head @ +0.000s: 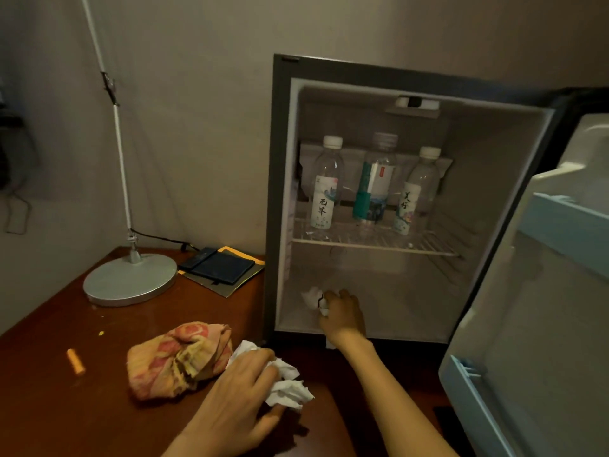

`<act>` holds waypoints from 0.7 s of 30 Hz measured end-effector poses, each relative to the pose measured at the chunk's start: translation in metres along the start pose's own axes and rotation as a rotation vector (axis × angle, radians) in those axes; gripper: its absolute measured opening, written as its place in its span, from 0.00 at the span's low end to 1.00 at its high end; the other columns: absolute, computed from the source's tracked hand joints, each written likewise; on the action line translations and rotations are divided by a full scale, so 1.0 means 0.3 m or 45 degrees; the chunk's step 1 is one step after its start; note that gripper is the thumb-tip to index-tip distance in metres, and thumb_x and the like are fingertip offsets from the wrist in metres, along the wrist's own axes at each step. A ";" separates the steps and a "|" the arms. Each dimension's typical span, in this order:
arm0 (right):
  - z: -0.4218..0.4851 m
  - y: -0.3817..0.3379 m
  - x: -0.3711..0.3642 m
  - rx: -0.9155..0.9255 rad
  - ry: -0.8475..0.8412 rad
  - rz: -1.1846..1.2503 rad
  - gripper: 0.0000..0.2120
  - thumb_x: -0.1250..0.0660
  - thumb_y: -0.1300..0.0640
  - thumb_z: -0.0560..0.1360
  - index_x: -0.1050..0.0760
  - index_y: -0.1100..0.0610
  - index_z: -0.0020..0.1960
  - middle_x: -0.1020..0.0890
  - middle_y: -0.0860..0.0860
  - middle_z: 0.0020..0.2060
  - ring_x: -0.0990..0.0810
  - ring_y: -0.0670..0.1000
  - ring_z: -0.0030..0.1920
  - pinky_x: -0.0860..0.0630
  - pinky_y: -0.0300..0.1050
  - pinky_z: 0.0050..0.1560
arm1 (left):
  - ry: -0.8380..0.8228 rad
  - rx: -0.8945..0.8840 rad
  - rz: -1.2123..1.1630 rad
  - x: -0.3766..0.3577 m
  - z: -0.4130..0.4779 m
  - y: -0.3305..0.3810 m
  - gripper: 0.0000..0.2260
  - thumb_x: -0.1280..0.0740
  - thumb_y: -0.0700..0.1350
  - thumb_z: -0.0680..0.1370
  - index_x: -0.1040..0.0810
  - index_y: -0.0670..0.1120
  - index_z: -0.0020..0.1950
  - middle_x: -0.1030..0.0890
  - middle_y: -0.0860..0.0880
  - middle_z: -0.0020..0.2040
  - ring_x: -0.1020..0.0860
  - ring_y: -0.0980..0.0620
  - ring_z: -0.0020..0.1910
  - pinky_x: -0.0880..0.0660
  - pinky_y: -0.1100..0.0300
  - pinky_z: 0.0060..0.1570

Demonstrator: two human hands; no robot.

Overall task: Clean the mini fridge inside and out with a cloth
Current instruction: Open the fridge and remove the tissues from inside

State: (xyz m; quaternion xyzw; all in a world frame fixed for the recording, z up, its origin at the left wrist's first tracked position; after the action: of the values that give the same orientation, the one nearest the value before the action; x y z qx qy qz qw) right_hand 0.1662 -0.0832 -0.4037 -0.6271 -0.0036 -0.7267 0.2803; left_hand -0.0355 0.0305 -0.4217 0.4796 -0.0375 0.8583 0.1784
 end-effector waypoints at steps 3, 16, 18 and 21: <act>-0.097 -0.058 0.003 0.127 0.160 0.039 0.13 0.35 0.58 0.74 0.23 0.59 0.56 0.25 0.59 0.53 0.26 0.63 0.53 0.26 0.51 0.46 | 0.005 0.026 0.045 0.045 -0.049 -0.001 0.16 0.33 0.60 0.69 0.26 0.53 0.52 0.26 0.53 0.57 0.28 0.58 0.54 0.30 0.68 0.52; -0.406 -0.475 -0.037 0.457 0.271 0.125 0.18 0.29 0.63 0.66 0.22 0.59 0.56 0.22 0.58 0.49 0.25 0.61 0.48 0.25 0.53 0.44 | 0.021 0.316 0.116 0.264 -0.428 -0.112 0.12 0.32 0.54 0.72 0.27 0.51 0.50 0.27 0.53 0.52 0.28 0.56 0.49 0.33 0.67 0.47; -0.442 -0.544 -0.055 0.506 0.261 0.120 0.19 0.27 0.64 0.63 0.22 0.59 0.54 0.22 0.58 0.47 0.24 0.61 0.45 0.25 0.52 0.42 | 0.022 0.334 0.158 0.296 -0.481 -0.123 0.12 0.33 0.55 0.72 0.26 0.50 0.49 0.26 0.52 0.52 0.28 0.56 0.49 0.33 0.67 0.47; -0.504 -0.664 -0.094 0.580 0.210 0.143 0.20 0.28 0.63 0.65 0.23 0.58 0.57 0.23 0.57 0.52 0.25 0.60 0.50 0.26 0.53 0.47 | 0.033 0.366 0.210 0.359 -0.571 -0.141 0.12 0.33 0.55 0.71 0.27 0.49 0.48 0.27 0.52 0.51 0.27 0.55 0.47 0.31 0.67 0.45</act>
State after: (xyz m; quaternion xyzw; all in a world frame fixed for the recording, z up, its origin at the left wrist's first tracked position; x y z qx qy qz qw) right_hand -0.0520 0.0422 -0.3927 -0.4854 -0.1096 -0.7392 0.4539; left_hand -0.2111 0.1395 -0.4282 0.4843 0.0487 0.8728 0.0372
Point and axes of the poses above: each hand's wrist, its own z-axis towards the middle knuckle, its own x-axis out of the back of the hand, y = z × x, the point moved 6 cm from there along z, towards the middle knuckle
